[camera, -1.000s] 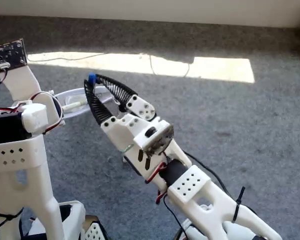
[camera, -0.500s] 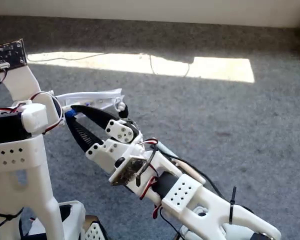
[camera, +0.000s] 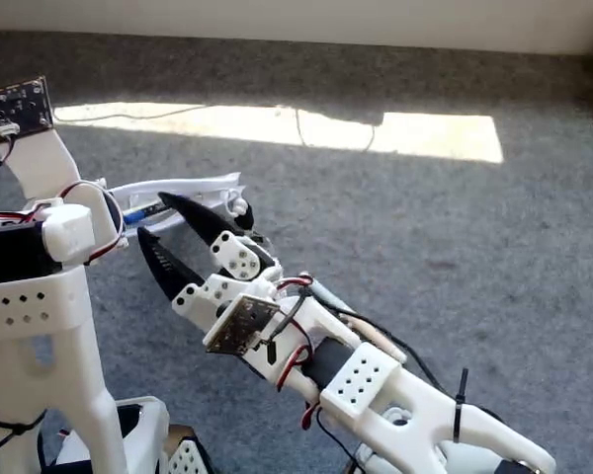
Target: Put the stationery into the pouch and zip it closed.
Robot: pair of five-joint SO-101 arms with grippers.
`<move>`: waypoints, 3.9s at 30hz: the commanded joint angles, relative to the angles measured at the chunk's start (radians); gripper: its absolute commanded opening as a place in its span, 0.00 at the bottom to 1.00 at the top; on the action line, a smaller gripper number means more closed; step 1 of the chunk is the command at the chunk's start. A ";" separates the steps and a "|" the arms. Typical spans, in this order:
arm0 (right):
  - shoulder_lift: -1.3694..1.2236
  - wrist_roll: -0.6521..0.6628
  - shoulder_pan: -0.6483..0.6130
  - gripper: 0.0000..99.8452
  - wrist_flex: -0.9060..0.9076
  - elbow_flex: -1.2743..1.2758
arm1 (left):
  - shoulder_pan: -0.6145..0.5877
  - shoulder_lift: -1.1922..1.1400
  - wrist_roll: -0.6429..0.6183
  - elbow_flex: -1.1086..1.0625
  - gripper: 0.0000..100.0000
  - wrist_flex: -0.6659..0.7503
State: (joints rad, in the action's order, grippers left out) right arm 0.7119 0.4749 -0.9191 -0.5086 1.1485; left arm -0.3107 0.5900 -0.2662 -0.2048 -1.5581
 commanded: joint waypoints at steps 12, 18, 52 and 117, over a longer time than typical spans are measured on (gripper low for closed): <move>0.340 -0.135 0.248 0.14 0.394 0.059 | -0.015 -0.013 -0.002 -0.007 0.01 0.032; 0.440 -0.399 0.426 0.14 0.710 -0.105 | -0.015 -0.012 -0.002 -0.007 0.01 0.032; -0.240 -0.284 0.522 0.14 1.319 -0.420 | -0.015 -0.012 -0.002 -0.031 0.01 0.060; -0.702 -0.198 0.582 0.01 1.241 -0.619 | -0.016 -0.012 -0.002 -0.031 0.01 0.060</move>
State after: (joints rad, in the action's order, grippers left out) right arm -0.0706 0.2693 -0.3836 0.7296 0.5884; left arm -0.3107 0.5915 -0.2662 -0.2340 -1.5213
